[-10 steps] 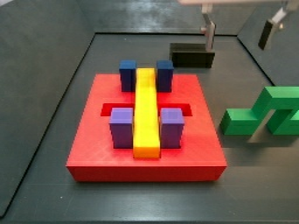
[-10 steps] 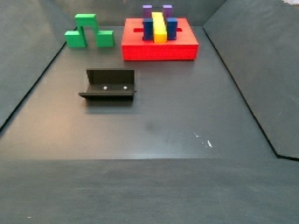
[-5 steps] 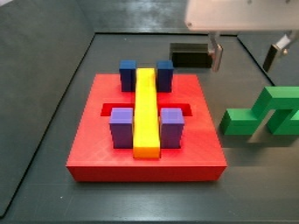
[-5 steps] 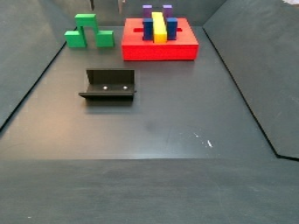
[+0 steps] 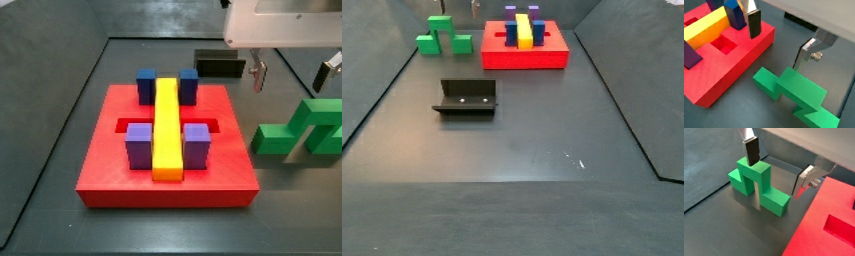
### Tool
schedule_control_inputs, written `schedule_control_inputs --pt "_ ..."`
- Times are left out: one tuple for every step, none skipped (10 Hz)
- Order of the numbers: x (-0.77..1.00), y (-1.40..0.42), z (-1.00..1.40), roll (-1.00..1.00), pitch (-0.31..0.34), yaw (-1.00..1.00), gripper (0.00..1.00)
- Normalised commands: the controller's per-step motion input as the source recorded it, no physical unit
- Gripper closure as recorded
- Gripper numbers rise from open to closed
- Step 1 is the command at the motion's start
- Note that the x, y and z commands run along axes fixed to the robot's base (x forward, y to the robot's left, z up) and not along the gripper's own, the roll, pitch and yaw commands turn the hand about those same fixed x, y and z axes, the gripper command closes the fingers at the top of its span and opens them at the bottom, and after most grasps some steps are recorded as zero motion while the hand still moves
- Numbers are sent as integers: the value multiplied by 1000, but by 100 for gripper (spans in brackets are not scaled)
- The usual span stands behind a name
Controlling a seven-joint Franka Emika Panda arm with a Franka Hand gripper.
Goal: Pick up the green object. Move up. Move to above the board. Insert the green object.
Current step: Pick up the green object.
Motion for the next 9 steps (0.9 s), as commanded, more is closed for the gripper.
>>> schedule_control_inputs --pt "0 -71 -66 -10 -20 0 0" --pt "506 -94 -77 -319 -139 103 0" --pt "609 -220 -286 -267 -154 117 0" --pt "611 -271 -357 -223 -169 123 0" --pt "609 -306 -391 -203 -171 117 0" --pt "591 -323 -377 -209 -174 111 0" --pt "463 -343 -160 -263 -179 80 0" --pt "414 -343 -137 -264 -176 129 0" --pt "383 -180 -9 -336 -157 177 0"
